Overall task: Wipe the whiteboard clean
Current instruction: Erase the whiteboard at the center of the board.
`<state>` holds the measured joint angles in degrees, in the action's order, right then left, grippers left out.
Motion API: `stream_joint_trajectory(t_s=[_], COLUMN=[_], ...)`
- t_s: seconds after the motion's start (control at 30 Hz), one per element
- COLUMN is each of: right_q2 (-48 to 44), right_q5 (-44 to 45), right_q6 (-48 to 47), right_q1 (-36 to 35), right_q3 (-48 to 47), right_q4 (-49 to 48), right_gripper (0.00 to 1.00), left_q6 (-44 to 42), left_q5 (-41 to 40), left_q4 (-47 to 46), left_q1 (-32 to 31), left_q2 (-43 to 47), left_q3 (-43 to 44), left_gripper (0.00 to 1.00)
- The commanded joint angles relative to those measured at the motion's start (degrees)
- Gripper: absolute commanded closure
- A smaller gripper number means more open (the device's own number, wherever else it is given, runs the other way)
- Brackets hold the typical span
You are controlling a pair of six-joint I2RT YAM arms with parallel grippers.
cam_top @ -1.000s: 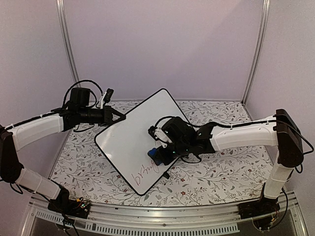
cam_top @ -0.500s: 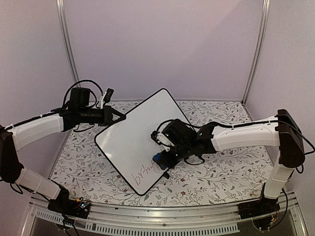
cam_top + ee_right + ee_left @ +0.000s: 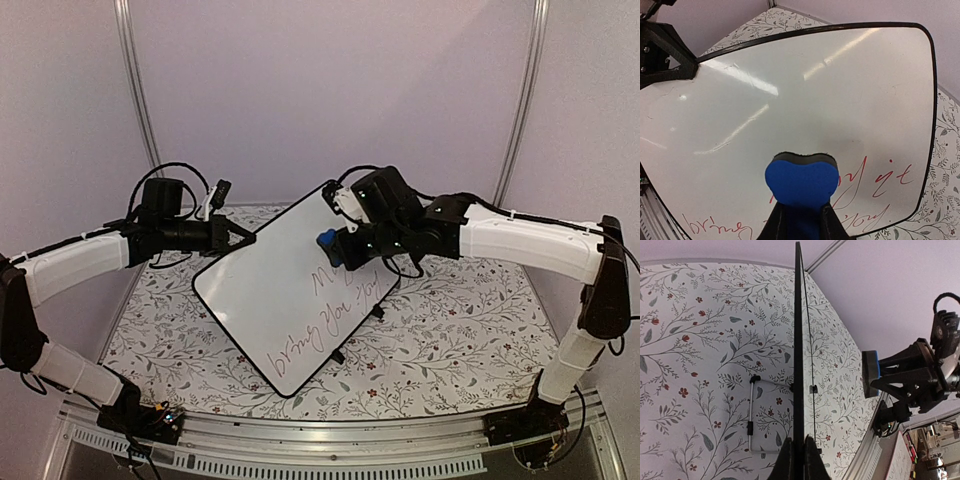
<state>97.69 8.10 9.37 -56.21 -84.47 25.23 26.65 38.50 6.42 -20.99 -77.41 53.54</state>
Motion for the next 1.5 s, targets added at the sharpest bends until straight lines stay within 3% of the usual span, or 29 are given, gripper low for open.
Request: stream_joint_trajectory(t_s=[0.0,0.33,0.7,1.47], right_q2=[4.3,7.8,6.3,8.2], right_q5=[-0.1,-2.1,-4.0,-5.5], right_q6=[-3.2,-5.0,-2.8,-1.8], right_q1=[0.2,0.2,0.2,0.2], right_q3=[-4.6,-7.2,-1.8,-0.4], right_q4=[-0.9,-2.7,-4.6,-4.7], right_gripper=[0.96,0.96,0.96,0.96], left_q6=[-1.7,-1.7,-1.8,-1.8], left_q5=[-0.4,-0.2,-0.3,-0.2], left_q4=[1.4,1.4,1.4,1.4], left_q1=[-0.8,-0.8,-0.7,-0.8], left_q2=[-0.7,-1.1,-1.0,-0.9], left_q3=[0.2,0.2,0.2,0.2], left_gripper=[1.0,1.0,1.0,1.0])
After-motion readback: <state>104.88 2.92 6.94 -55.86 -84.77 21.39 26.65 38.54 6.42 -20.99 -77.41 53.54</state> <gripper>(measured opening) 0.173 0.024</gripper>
